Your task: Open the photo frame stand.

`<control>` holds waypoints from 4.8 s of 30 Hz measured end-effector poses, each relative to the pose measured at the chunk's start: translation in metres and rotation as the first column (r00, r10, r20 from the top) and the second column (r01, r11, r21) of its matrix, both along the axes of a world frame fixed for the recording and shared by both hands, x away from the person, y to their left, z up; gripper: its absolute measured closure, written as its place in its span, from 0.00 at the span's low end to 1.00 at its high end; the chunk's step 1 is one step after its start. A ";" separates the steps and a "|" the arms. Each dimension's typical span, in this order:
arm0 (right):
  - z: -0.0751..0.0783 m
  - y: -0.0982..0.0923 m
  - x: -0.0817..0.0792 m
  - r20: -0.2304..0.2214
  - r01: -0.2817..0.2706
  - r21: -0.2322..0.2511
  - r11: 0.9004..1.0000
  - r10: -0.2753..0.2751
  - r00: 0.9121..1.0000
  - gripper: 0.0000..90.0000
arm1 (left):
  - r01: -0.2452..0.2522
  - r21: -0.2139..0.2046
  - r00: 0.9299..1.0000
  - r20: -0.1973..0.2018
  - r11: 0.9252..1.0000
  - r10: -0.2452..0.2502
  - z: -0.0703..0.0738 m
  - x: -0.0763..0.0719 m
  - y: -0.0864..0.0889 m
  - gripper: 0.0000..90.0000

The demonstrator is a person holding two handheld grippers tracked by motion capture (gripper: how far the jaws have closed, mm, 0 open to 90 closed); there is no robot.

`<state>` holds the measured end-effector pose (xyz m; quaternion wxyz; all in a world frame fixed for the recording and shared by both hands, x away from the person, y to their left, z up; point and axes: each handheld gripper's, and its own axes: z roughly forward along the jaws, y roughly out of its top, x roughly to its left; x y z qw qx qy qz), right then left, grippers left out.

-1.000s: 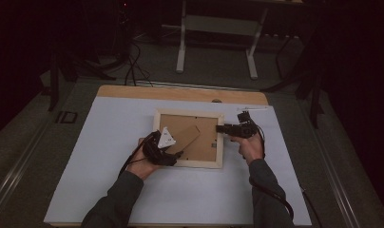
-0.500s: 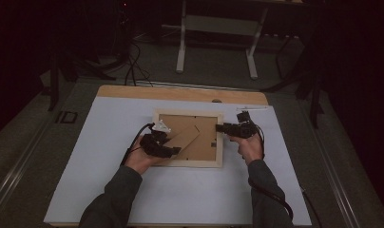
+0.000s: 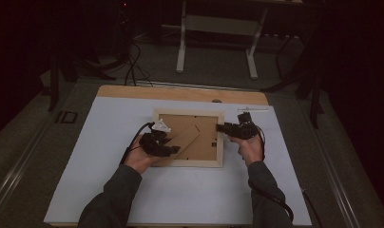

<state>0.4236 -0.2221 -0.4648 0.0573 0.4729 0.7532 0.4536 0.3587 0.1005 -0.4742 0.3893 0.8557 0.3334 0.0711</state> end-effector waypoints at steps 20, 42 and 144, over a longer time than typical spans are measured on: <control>0.016 0.002 -0.011 0.105 0.038 -0.014 0.999 -0.036 0.994 0.69 | -0.037 0.029 0.997 0.065 0.999 0.035 0.005 0.000 -0.004 0.73; 0.025 0.009 -0.024 0.240 0.080 -0.045 0.996 -0.067 0.968 0.69 | -0.133 0.097 0.983 0.136 0.986 0.120 0.011 0.013 -0.009 0.76; 0.004 -0.001 -0.113 0.406 -0.033 -0.187 0.982 0.108 0.907 0.55 | -0.101 -0.121 0.974 0.191 0.987 0.123 0.006 -0.053 0.043 0.71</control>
